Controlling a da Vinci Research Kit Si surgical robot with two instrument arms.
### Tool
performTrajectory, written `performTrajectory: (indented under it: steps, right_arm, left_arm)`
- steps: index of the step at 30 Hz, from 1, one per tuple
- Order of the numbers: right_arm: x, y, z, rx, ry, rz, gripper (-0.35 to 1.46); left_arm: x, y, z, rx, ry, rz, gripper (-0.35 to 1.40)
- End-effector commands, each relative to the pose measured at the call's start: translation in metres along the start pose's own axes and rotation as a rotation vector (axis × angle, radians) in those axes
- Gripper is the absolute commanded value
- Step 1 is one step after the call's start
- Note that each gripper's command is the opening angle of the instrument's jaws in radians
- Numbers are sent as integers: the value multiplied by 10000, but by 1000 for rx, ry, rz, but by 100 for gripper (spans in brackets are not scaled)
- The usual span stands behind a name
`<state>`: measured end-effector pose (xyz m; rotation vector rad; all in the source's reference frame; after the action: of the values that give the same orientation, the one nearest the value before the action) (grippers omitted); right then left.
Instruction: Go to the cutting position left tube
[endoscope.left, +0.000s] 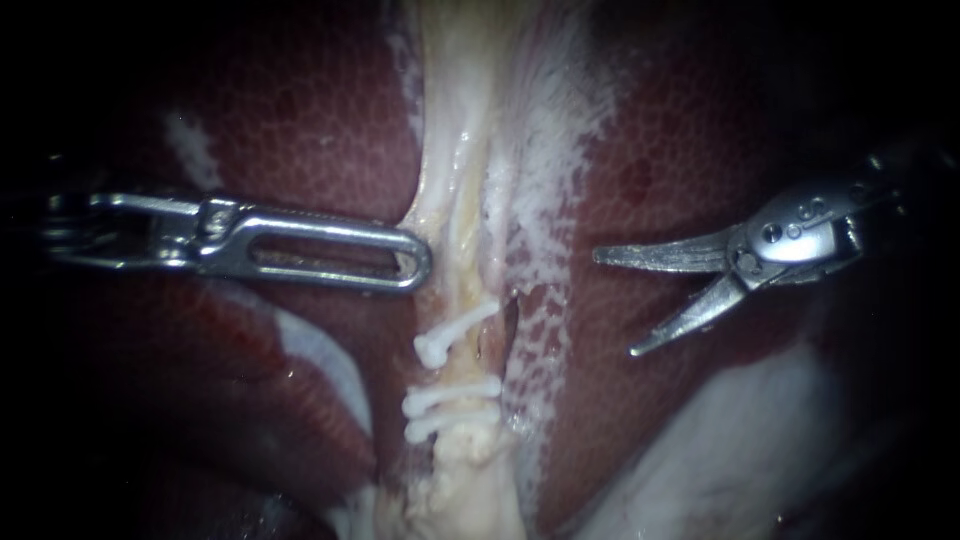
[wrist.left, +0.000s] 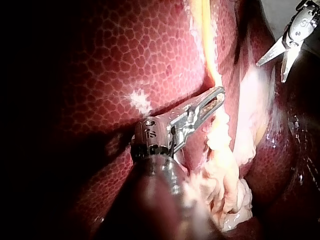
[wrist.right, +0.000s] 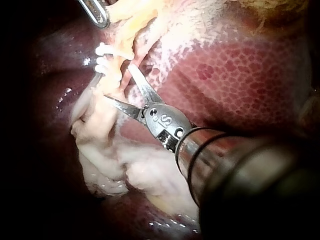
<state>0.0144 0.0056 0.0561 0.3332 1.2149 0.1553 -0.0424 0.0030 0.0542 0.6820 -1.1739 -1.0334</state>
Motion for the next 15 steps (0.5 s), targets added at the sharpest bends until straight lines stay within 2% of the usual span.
performTrajectory:
  steps: [1,9,15]
  right_arm:
    - [1,0,0,0,0,0,143]
    - [-1,-1,1,-3,-1,-7,143]
    - [-8,-5,6,17,-1,52,141]
  left_arm:
    - [0,0,0,0,0,0,-35]
    - [0,-1,0,0,0,0,-35]
    - [-5,-9,-5,5,2,-4,-35]
